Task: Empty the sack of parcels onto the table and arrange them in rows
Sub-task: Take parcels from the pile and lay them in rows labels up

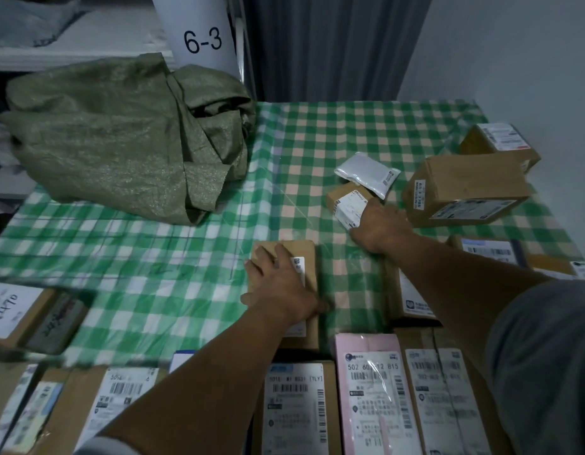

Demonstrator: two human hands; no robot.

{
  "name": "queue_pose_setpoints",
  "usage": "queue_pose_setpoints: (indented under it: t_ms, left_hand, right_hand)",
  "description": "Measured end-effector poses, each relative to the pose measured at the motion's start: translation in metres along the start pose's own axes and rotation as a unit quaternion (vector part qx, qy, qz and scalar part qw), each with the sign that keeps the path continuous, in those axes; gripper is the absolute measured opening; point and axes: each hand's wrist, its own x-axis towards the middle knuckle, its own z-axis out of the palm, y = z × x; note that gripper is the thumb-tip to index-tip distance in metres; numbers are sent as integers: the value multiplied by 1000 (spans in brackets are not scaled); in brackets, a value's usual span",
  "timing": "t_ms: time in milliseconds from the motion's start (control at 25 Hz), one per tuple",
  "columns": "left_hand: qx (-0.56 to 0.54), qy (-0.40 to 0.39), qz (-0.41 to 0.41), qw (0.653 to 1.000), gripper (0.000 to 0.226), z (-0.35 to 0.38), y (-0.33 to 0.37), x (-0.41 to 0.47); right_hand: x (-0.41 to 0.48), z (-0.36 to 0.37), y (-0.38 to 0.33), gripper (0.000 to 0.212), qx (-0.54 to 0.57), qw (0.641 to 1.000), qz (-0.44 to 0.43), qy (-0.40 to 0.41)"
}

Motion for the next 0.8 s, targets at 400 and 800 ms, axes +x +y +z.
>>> queue_pose_setpoints:
  t_ms: [400,800]
  left_hand:
    - [-23,19,4,1000,145,0,2,-5]
    - [-67,63,34,995,78,6,-2,-23]
  right_hand:
    - [-54,-12,-14,84,-55,996,-17,69]
    - [-147,-9,-14,98,-223,974,-39,-18]
